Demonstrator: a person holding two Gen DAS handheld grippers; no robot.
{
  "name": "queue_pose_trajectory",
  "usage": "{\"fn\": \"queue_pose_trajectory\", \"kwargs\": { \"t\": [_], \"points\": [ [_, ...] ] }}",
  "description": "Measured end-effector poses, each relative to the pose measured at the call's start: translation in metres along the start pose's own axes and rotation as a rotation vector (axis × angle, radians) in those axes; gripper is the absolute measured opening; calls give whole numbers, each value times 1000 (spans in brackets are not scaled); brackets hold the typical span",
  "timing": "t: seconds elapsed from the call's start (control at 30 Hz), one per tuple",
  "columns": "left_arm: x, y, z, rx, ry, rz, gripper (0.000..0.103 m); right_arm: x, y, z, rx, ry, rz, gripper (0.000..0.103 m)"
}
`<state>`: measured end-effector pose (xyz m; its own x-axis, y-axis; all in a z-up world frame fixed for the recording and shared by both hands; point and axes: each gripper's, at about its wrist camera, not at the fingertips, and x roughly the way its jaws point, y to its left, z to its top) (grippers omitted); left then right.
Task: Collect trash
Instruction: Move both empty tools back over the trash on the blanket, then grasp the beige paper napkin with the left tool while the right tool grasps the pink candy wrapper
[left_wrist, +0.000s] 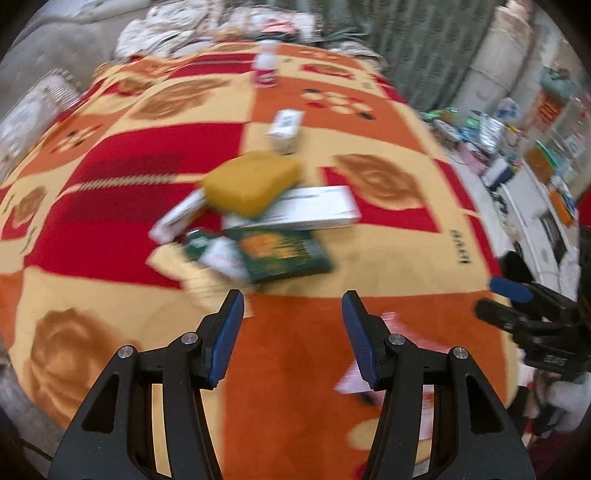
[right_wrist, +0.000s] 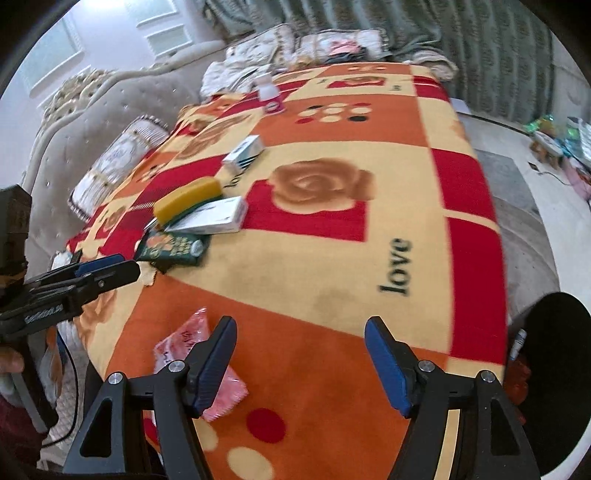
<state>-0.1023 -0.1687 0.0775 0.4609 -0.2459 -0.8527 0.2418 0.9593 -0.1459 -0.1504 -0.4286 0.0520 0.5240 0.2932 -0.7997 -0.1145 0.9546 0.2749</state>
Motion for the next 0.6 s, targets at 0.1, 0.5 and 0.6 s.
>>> {"fn": "queue_pose_trajectory", "kwargs": {
  "t": [0.1, 0.5, 0.6],
  "points": [
    [7, 29, -4, -57, 17, 33, 54, 9, 14, 1, -30, 21, 13, 70],
    [30, 69, 2, -196, 13, -10, 54, 31, 53, -13, -121, 113, 150, 83],
    [37, 72, 5, -220, 6, -27, 54, 41, 70, -19, -200, 148, 171, 84]
  ]
}}
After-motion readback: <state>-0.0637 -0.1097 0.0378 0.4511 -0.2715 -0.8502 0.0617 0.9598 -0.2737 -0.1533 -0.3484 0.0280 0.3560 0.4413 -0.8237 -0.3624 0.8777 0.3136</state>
